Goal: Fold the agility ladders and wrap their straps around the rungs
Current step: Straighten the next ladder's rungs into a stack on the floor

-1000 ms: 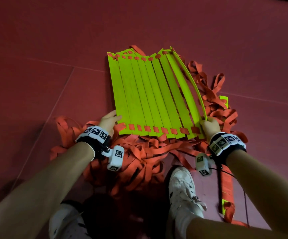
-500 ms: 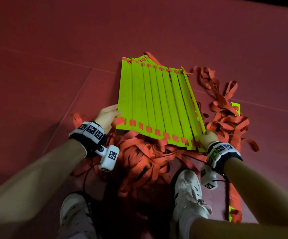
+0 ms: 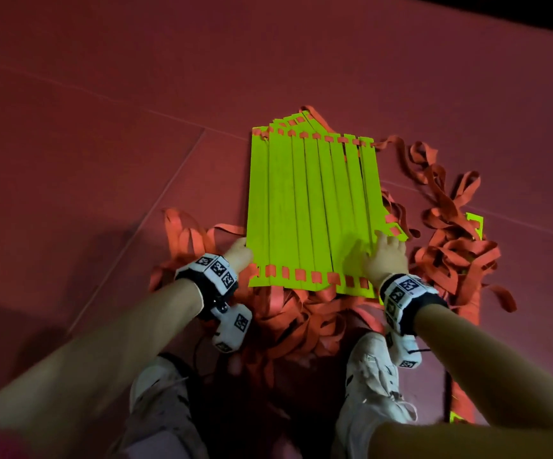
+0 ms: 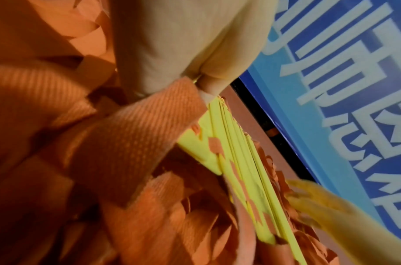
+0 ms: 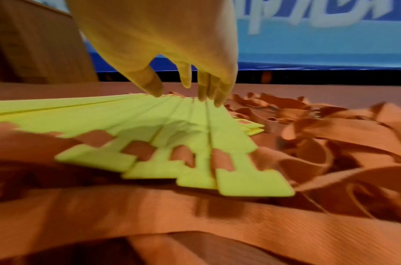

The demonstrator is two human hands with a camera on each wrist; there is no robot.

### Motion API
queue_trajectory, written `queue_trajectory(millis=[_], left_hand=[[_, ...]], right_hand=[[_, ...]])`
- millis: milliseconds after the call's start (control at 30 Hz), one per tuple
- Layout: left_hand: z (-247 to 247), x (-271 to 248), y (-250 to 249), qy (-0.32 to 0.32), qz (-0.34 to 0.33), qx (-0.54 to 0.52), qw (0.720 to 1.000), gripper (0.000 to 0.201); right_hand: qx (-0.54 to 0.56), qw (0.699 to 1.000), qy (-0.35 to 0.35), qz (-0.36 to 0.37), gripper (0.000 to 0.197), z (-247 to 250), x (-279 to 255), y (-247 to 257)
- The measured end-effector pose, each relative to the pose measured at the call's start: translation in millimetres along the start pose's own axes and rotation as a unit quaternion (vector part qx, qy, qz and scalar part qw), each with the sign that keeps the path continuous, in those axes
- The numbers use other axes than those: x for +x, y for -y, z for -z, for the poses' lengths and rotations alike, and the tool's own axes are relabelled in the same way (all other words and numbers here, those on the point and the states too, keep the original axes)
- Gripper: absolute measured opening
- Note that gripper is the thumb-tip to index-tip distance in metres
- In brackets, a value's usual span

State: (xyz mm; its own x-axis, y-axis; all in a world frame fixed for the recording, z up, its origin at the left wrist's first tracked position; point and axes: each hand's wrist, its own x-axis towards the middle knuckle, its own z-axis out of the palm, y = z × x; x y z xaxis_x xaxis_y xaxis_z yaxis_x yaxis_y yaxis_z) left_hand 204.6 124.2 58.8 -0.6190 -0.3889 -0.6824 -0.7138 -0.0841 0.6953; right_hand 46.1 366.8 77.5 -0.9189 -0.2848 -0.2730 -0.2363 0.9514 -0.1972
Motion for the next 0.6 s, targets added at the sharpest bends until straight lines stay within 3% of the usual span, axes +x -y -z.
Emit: queue_trajectory(millis=[67, 167, 233, 333, 433, 500, 600], left_hand=[[-6, -5, 5, 0.019, 0.015, 0.048, 0.999, 0.049], [-14, -11, 2, 0.005, -0.005, -0.056, 0.998, 0.045], [-16, -9, 2, 0.018, -0.017, -0.112, 0.993, 0.058], [-8, -4, 8, 0.025, -0.033, -0.173, 0.984, 0.075], [5, -4, 4, 0.053, -0.054, -0.228, 0.971, 0.089], [12, -14, -5, 0.072, -0.067, -0.265, 0.959, 0.087], [17, -25, -13, 0.085, -0.077, -0.296, 0.948, 0.070]], right_hand=[[0.002, 0.995, 0.026, 0.093, 0.058, -8, -3, 17], [0.002, 0.978, 0.099, 0.185, 0.061, -24, -17, 44], [-0.026, 0.969, 0.118, 0.214, 0.062, -34, -25, 56], [-0.046, 0.971, 0.104, 0.211, 0.066, -43, -27, 62], [-0.006, 0.976, 0.068, 0.208, 0.091, -47, -26, 59], [0.034, 0.977, 0.045, 0.208, 0.091, -48, -25, 57], [0.107, 0.978, 0.024, 0.179, 0.077, -43, -21, 64]])
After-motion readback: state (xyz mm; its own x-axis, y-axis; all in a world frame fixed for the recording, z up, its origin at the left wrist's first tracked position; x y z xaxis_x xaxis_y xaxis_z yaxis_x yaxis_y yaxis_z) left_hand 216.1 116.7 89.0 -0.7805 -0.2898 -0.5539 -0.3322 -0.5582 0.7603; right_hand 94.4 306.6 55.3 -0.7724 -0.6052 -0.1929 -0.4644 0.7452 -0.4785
